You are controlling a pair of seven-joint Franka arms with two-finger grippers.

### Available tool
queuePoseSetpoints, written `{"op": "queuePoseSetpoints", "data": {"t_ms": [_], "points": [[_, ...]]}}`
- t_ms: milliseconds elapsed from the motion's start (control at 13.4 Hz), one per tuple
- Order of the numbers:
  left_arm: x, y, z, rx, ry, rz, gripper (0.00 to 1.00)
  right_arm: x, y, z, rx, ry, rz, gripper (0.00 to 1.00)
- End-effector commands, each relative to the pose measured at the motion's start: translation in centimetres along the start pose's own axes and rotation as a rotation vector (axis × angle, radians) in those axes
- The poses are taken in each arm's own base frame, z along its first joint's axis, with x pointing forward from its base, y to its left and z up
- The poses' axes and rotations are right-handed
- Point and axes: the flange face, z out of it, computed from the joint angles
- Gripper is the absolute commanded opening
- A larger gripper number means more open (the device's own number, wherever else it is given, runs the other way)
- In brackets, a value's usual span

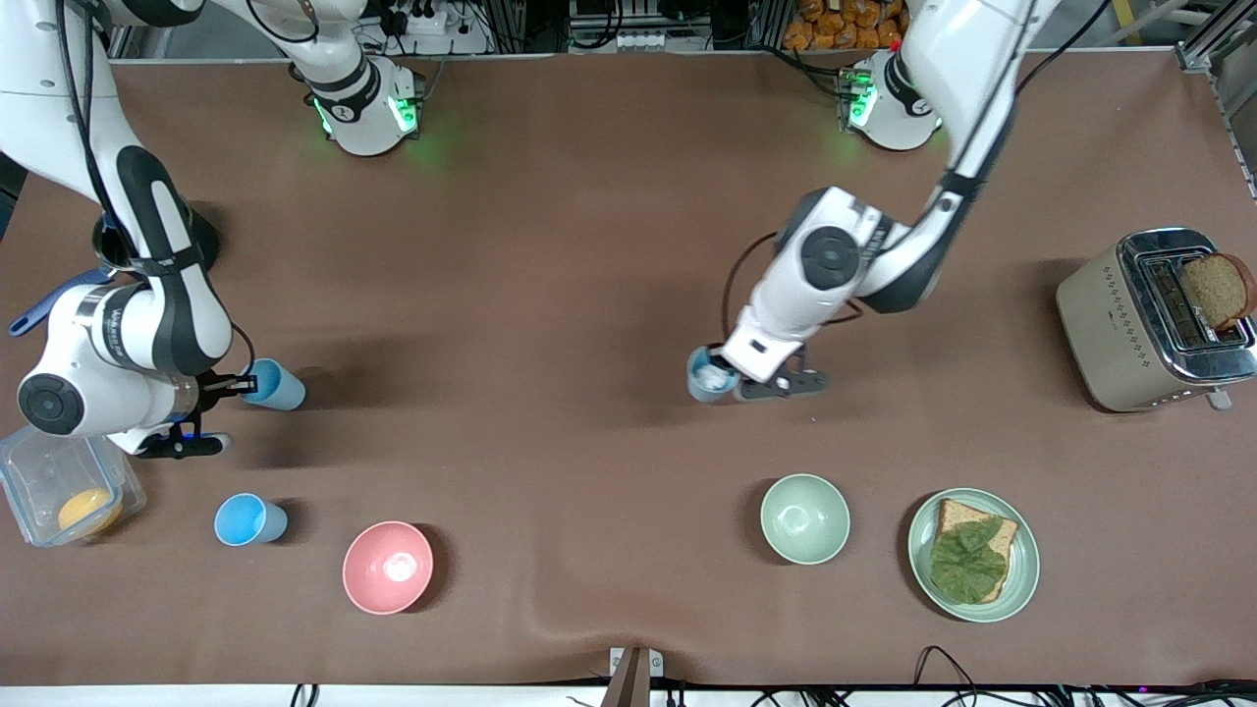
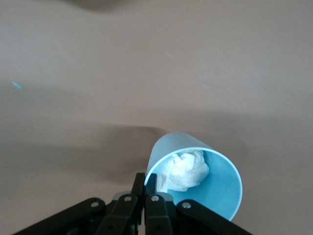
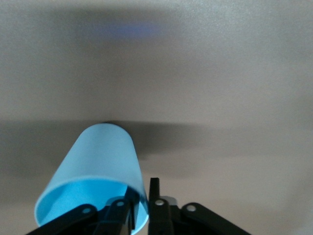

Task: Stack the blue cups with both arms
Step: 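Carry the blue cup toward the table middle while the right gripper lifts its cup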

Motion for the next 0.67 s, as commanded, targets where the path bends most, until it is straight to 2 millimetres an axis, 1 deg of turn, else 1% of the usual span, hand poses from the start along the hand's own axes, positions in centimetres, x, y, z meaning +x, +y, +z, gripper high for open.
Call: {"op": "queuePoseSetpoints", "data": {"t_ms": [0, 223, 298, 372, 446, 595], "points": [[-1.5, 4.1, 1.8, 0.000, -0.020, -0.062, 0.00, -0.4, -0.3, -0.6, -0.001, 0.007, -0.017, 0.00], [-4.3, 7.8, 4.6, 0.016, -0.028, -0.089, 0.00, -1.1, -1.7, -2.3, 0.051, -0.018, -0.002, 0.00], [-5.1, 9.0, 5.3, 0.021, -0.022, -0.105, 0.00, -1.3, -3.0, -3.0, 0.068, -0.030, -0.006, 0.00], [-6.3, 9.7, 6.2, 0.036, -0.018, -0.109, 0.00, -1.6, -4.7, -3.9, 0.080, -0.039, -0.003, 0.00], [-7.6, 10.5, 6.7, 0.049, -0.009, -0.103, 0.00, -2.0, -6.1, -4.6, 0.097, -0.056, 0.039, 0.00], [-9.3, 11.5, 7.2, 0.058, -0.004, -0.118, 0.00, -2.5, -10.6, -6.3, 0.128, -0.068, 0.109, 0.00]]}}
